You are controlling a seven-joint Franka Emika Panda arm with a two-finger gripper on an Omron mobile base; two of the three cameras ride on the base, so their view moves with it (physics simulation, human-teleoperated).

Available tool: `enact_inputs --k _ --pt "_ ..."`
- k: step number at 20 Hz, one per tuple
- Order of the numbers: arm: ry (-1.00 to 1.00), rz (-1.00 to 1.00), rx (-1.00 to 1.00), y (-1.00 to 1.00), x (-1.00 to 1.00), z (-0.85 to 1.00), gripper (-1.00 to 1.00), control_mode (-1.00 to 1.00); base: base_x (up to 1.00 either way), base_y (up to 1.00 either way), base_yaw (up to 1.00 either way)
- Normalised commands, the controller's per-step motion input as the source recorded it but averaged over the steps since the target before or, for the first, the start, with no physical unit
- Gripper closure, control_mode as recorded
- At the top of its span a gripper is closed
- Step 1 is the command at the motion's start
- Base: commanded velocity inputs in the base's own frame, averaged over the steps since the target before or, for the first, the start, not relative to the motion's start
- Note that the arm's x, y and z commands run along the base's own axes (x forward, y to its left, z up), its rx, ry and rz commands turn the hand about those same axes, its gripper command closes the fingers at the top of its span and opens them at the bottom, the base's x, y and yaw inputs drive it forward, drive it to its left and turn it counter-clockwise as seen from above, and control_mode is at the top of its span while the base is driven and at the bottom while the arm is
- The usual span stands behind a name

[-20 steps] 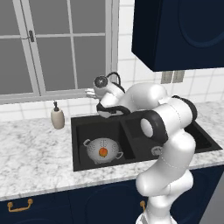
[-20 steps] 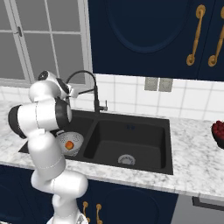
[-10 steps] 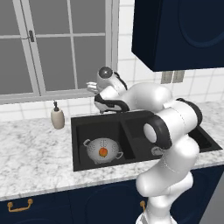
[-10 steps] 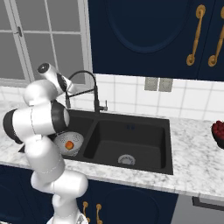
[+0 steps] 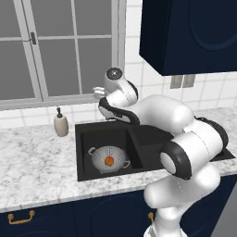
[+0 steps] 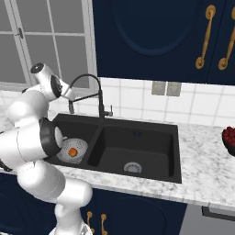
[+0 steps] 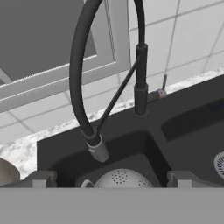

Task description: Put the colander in the sink, put the apple in the colander, and turn on the sink faucet and pour water over the colander.

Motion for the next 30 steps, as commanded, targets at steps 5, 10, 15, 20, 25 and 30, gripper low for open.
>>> enact_inputs --k 5,10,15,20,25,30 --pt "0.02 0.00 0.01 -0.39 -0.53 0.28 -1.00 -1.00 0.00 0.00 0.00" --pt "0.12 0.08 0.00 -0.60 -0.41 0.09 -1.00 -1.00 0.00 0.00 0.00" --pt "0.04 0.21 0.00 -0.64 -0.26 -0.03 -1.00 -1.00 0.00 0.00 0.00" --pt "0.05 0.27 0.00 -0.60 -0.09 0.00 -1.00 -1.00 0.00 0.00 0.00" --pt "-0.02 0.29 0.00 -0.48 -0.05 -0.18 -1.00 -1.00 0.00 0.00 0.00" --pt "-0.13 0.30 0.00 -0.33 0.00 -0.27 -1.00 -1.00 0.00 0.00 0.00"
